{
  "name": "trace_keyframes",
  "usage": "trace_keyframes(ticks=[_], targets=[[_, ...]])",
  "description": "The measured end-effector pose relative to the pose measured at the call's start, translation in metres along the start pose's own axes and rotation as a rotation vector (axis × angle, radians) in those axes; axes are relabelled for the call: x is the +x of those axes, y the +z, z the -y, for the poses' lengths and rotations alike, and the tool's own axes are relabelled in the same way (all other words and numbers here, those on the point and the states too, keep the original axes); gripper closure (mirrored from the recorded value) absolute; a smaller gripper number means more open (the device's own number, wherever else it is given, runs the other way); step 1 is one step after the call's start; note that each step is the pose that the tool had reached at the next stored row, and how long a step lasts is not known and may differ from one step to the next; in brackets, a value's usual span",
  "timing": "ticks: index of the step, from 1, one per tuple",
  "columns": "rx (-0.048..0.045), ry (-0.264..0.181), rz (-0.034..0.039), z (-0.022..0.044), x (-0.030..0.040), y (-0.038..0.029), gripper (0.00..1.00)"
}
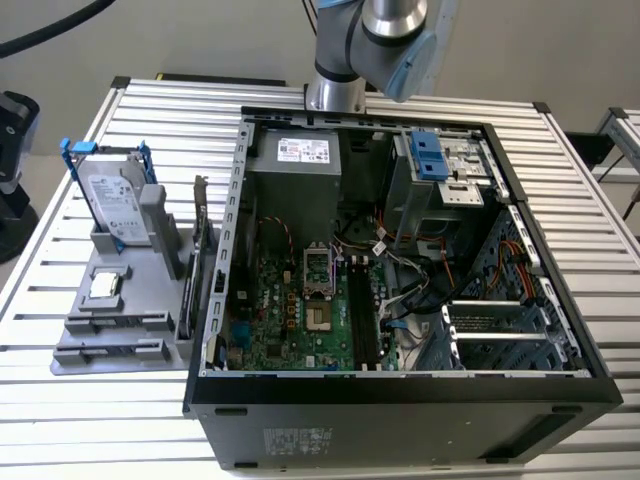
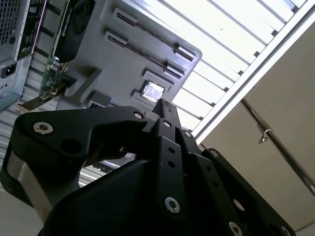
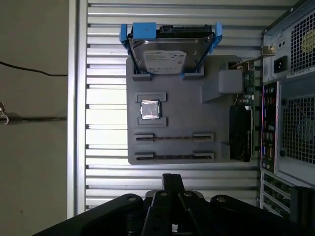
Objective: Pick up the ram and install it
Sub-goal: 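Pick up the ram and move it above insertion slot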
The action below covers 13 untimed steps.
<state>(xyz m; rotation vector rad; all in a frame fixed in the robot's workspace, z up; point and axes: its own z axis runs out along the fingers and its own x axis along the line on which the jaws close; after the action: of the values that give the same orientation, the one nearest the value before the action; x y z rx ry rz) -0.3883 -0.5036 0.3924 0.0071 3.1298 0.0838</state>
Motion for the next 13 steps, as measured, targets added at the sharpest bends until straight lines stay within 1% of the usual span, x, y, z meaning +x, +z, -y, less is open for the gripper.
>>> trace_keyframes(ticks=[10, 13], targets=[[0.0001, 0.003, 0.0002, 0.0000, 0.0000, 0.0000, 1.00], [0.0002, 0.021, 0.0012, 0.0001, 0.0000, 0.0000, 1.00]])
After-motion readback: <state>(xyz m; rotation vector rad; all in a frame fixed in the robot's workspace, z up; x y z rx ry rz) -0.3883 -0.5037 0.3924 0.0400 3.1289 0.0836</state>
